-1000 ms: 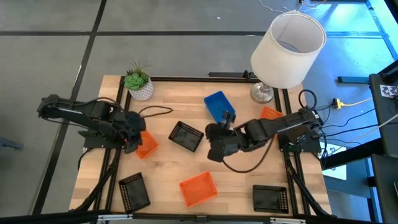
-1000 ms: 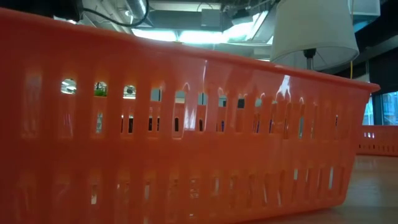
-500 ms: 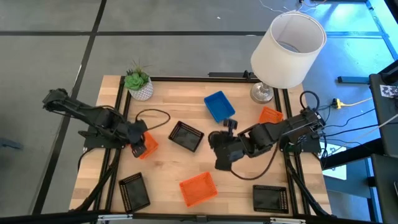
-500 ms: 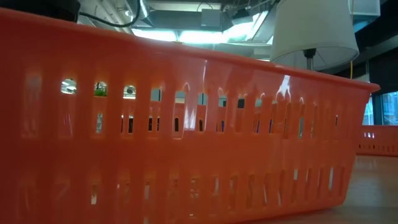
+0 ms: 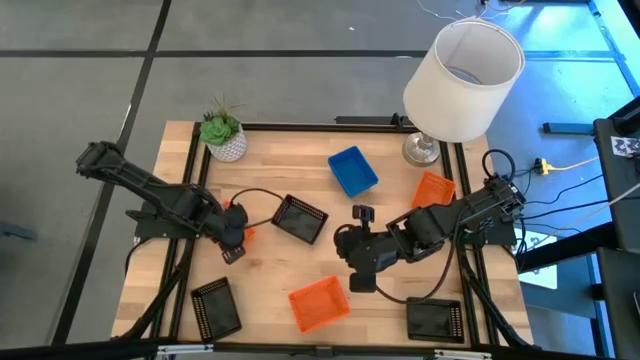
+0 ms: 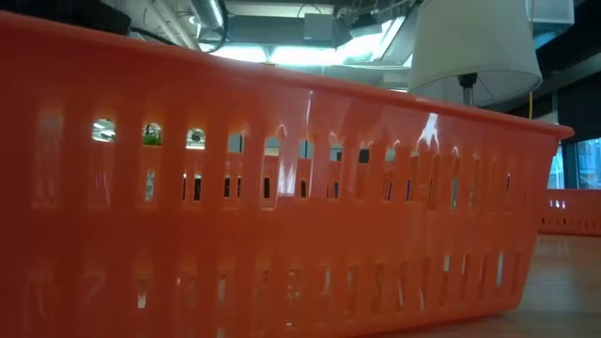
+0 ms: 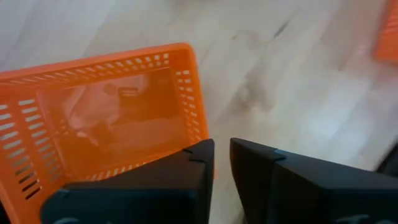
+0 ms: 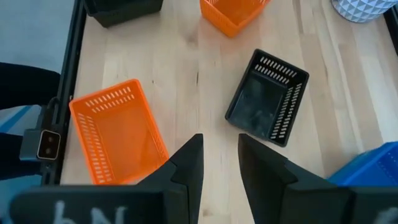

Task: Stack baskets by color
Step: Stack the left orange bin on the bottom orange bin

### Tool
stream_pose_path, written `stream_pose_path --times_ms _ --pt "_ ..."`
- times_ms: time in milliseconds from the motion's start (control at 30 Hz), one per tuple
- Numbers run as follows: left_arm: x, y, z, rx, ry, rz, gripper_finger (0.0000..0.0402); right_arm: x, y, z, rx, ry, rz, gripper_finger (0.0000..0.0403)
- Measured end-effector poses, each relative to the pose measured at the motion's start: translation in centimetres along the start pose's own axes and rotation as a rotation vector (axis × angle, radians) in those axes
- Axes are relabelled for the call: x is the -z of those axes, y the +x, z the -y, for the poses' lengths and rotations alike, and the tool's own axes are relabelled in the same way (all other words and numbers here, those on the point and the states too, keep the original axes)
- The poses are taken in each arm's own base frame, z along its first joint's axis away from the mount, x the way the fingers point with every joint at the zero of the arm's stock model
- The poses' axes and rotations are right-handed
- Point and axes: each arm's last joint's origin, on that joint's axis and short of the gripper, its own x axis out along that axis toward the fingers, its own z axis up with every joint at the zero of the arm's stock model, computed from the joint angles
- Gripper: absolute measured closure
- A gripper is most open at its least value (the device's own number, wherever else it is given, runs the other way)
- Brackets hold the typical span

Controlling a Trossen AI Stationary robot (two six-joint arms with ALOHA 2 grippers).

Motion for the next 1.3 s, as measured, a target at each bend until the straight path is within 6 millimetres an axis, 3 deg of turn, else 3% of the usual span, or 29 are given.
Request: stream_pose_path --times_ms 233,600,833,1167,1300 --pt "-0.4 2.6 0.6 -0.111 -0.001 -0.059 0.0317 -0.2 0.0 -0.1 -0.008 0.010 0.024 0.0304" --pt "-0.5 5.7 1.0 -0.262 0.015 -0.095 0.0316 -1.1 -0.1 -0.4 -0.039 0.048 0.106 0.0304" --pt "-0.5 5.6 0.9 -0.256 0.038 -0.105 0.0318 -1.3 -0.1 -0.4 -0.049 0.066 0.131 0.0304" --pt "-0.5 3.1 0.7 -0.148 0.048 -0.045 0.0318 -1.3 -0.1 -0.4 -0.050 0.082 0.127 0.0304" --pt "-0.6 3.0 1.0 -0.108 0.046 -0.022 0.0318 -1.3 -0.1 -0.4 -0.047 0.080 0.122 0.0304"
